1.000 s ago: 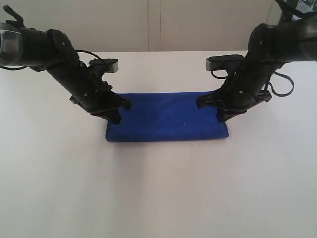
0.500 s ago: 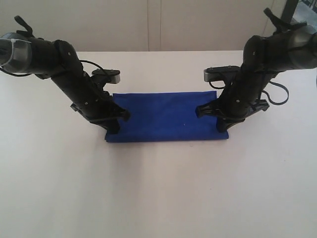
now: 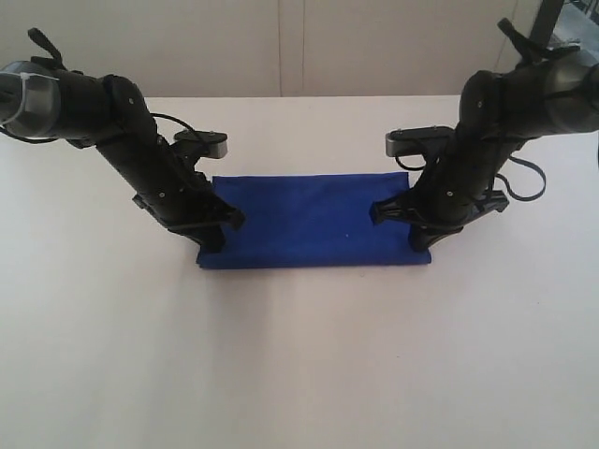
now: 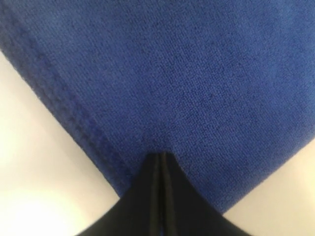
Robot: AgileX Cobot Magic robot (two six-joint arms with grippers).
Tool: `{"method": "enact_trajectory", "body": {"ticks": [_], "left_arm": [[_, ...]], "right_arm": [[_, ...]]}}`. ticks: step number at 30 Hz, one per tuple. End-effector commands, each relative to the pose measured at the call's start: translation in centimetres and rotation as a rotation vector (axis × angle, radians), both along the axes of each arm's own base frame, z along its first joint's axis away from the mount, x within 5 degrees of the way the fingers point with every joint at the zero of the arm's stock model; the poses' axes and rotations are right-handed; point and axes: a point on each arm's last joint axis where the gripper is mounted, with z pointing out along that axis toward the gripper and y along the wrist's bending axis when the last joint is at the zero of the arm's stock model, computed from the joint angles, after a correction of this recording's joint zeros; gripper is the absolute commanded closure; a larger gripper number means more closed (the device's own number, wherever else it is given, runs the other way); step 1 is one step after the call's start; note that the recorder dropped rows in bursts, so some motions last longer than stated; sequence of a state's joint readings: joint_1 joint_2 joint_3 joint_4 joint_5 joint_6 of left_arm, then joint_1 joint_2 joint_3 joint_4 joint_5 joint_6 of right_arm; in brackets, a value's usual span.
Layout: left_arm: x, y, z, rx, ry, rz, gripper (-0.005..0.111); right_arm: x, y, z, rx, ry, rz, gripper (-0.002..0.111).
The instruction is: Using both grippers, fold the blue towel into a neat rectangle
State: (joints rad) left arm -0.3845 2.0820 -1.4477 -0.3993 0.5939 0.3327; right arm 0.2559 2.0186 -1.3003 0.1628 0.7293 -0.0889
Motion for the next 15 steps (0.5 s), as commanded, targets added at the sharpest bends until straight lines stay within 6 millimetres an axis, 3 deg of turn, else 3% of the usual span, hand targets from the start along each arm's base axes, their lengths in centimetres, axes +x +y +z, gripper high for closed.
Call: {"method": "enact_trajectory", "body": {"ticks": [1, 7, 15], "left_arm": [[-0.3, 0.3, -0.4, 0.036, 0.02, -0.032, 0.107], [-0.3, 0.3, -0.4, 0.036, 0.02, -0.032, 0.107], [-0.5, 0.9, -0.6, 0.102, 0.032, -0.085, 0.107]], "right_arm": [[-0.4, -0.4, -0.5, -0.005, 0.016, -0.012, 0.108], [-0.3, -0.4, 0.1, 0.001, -0.01, -0.014, 0.108], [-0.7, -0.5, 5.2, 0.037, -0.147, -0.028, 0.108]]}}
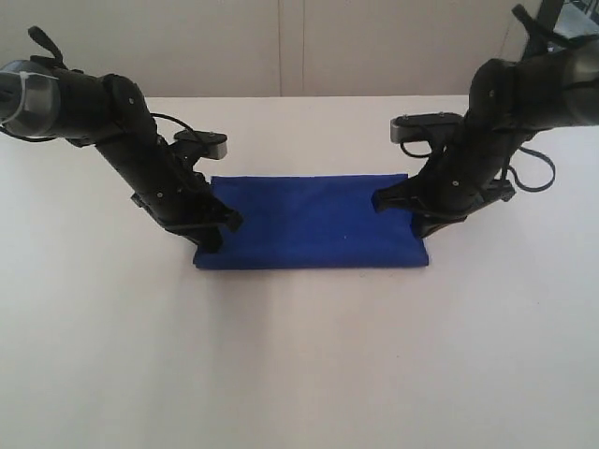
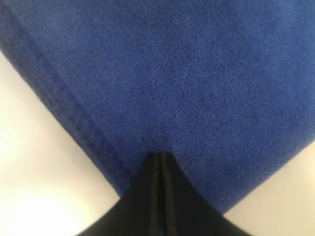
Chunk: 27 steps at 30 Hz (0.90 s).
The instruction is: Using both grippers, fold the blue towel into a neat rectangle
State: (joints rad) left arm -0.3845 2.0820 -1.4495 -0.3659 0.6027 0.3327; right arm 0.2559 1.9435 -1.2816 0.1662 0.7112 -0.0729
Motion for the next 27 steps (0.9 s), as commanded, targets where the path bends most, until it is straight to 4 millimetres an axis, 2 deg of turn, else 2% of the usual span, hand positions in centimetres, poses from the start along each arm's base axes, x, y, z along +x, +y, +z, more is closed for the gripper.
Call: {"method": "enact_trajectory", "body": {"ticks": [1, 7, 27], "left_arm": [[-0.5, 0.8, -0.6, 0.085, 0.035, -0.069, 0.107], [-0.7, 1.0, -0.7, 0.107, 0.051, -0.088, 0.107], [-1.4, 2.0, 0.4, 0.203, 0.084, -0.118, 0.107]], "right_arm": [[-0.3, -0.4, 3.2, 0.013, -0.093, -0.006, 0.108], [-0.5, -0.7, 4.5, -0.014, -0.135, 0.013, 0.108], [-0.5, -0.8, 4.5, -0.017, -0.132, -0.004, 0.108]]}}
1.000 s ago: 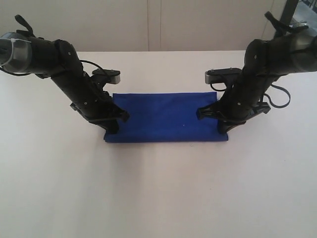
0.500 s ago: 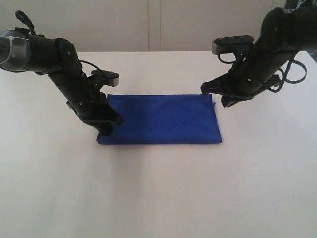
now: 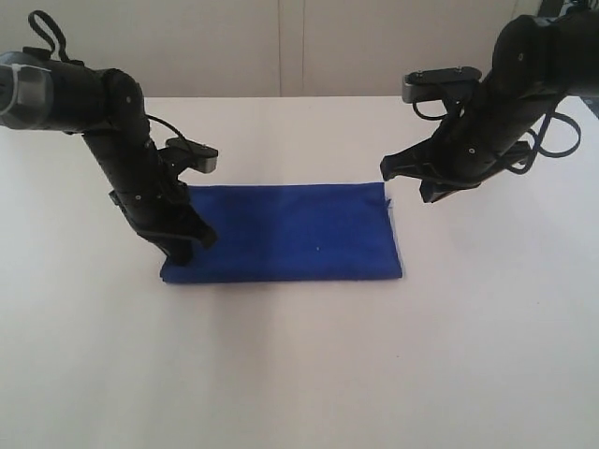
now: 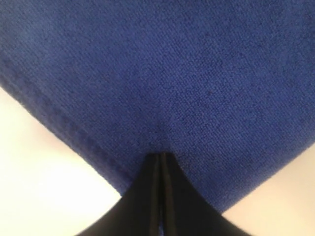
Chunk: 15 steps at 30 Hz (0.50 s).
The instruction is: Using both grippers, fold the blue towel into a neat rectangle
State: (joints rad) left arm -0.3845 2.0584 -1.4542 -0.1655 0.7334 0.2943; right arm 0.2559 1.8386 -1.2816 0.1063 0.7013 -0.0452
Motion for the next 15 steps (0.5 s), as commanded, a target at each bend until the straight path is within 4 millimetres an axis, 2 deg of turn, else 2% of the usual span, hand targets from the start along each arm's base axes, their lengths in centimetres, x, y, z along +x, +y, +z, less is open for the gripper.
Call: {"method": "enact_trajectory", "body": {"ticks": [1, 9, 15], "left_arm": [[-0.5, 0.5, -0.1, 0.036, 0.038, -0.01, 0.107], [-0.2, 0.1, 0.9, -0.018, -0.019, 0.019, 0.107], [-0.3, -0.1, 3.6, -0.075, -0.086, 0.039, 0.107]], "right_arm": [[0.0, -0.3, 0.4, -0.003, -0.012, -0.007, 0.108], [0.3, -0.2, 0.6, 0.016, -0.037, -0.036, 0.108], [0.1, -0.3, 1.6, 0.032, -0.068, -0.055, 0.108]]}}
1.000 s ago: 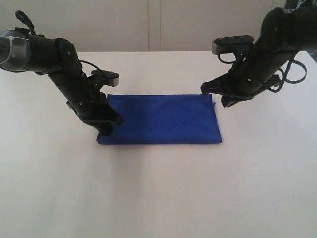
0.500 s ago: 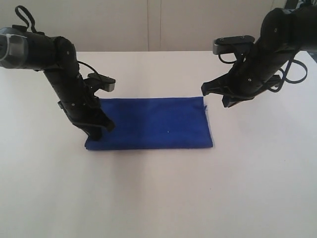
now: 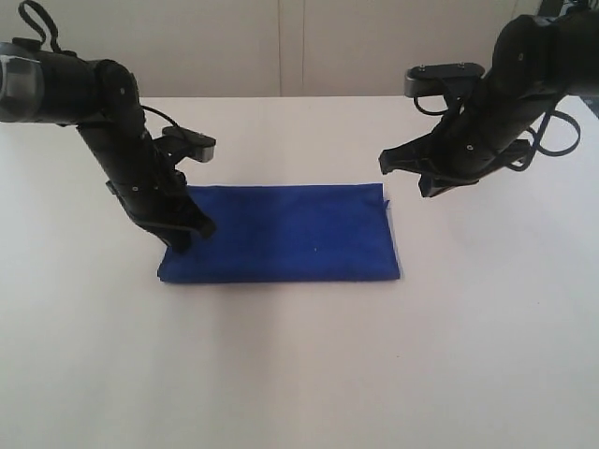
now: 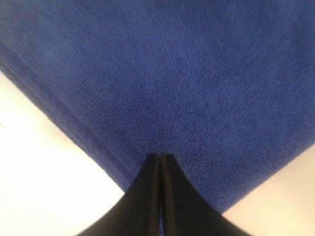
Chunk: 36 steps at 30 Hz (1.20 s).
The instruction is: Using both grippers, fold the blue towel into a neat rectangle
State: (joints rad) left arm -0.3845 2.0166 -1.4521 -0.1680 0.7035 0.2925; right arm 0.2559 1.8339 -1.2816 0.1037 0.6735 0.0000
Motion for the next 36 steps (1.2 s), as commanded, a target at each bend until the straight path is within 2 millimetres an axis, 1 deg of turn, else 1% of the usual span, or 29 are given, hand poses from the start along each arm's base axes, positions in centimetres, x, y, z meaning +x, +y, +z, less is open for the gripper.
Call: {"method": "enact_trajectory", "body": {"ticks": [1, 4, 6, 8, 11, 14, 17, 19, 20, 22, 25, 26, 28, 29, 30, 32, 34, 36], "left_arm": [[-0.4, -0.1, 2.6, -0.067, -0.034, 0.033, 0.107], [-0.6, 0.0, 4.3, -0.099, -0.064, 0.08, 0.107], [-0.5, 0.8, 5.3, -0.112, -0.076, 0.132, 0.107], [-0.2, 2.5, 5.8, -0.118, -0.057, 0.211, 0.107], [0.0, 5.9, 6.2, -0.103, 0.014, 0.301, 0.107], [-0.4, 9.1, 6.9, -0.096, 0.066, 0.376, 0.107], [-1.5, 11.7, 7.9, -0.104, 0.04, 0.445, 0.107], [-2.6, 13.0, 8.7, -0.114, -0.006, 0.489, 0.107], [-3.2, 13.6, 9.1, -0.117, -0.033, 0.509, 0.107], [-4.7, 14.1, 9.9, -0.118, -0.08, 0.509, 0.107], [-7.4, 14.3, 10.9, -0.13, -0.166, 0.515, 0.107], [-8.4, 14.3, 11.2, -0.136, -0.199, 0.52, 0.107], [-10.4, 14.4, 11.8, -0.155, -0.26, 0.531, 0.107], [-11.3, 14.4, 11.8, -0.16, -0.277, 0.535, 0.107], [-12.4, 14.4, 12.1, -0.167, -0.31, 0.538, 0.107], [-14.3, 14.5, 12.8, -0.184, -0.386, 0.544, 0.107], [-16.1, 14.7, 13.1, -0.201, -0.461, 0.553, 0.107], [-17.6, 14.8, 13.1, -0.219, -0.528, 0.563, 0.107]], "right_arm": [[-0.2, -0.4, 1.7, 0.014, -0.051, -0.017, 0.108], [-0.6, -0.7, 2.9, 0.028, -0.065, -0.04, 0.108], [-0.9, -1.2, 3.6, 0.031, -0.065, -0.052, 0.108], [-1.1, -2.0, 3.9, 0.029, -0.051, -0.072, 0.108], [-1.4, -4.0, 4.2, 0.017, -0.019, -0.109, 0.108], [-2.4, -5.8, 4.8, 0.016, -0.011, -0.154, 0.108], [-4.0, -7.0, 6.0, 0.0, -0.04, -0.146, 0.108], [-5.4, -7.3, 6.8, -0.004, -0.064, -0.146, 0.108], [-6.3, -7.5, 7.7, 0.0, -0.094, -0.15, 0.108], [-8.0, -7.7, 8.9, -0.001, -0.151, -0.138, 0.108], [-11.0, -7.9, 10.6, 0.005, -0.251, -0.132, 0.108], [-12.5, -8.0, 11.3, 0.011, -0.296, -0.133, 0.108], [-14.5, -8.1, 12.3, 0.02, -0.367, -0.136, 0.108], [-16.0, -8.3, 12.8, 0.025, -0.418, -0.135, 0.108], [-17.1, -8.3, 13.2, 0.029, -0.457, -0.134, 0.108], [-19.8, -8.6, 13.9, 0.034, -0.549, -0.13, 0.108], [-22.4, -8.7, 14.2, 0.042, -0.63, -0.129, 0.108], [-24.5, -8.9, 14.2, 0.051, -0.71, -0.13, 0.108]]}}
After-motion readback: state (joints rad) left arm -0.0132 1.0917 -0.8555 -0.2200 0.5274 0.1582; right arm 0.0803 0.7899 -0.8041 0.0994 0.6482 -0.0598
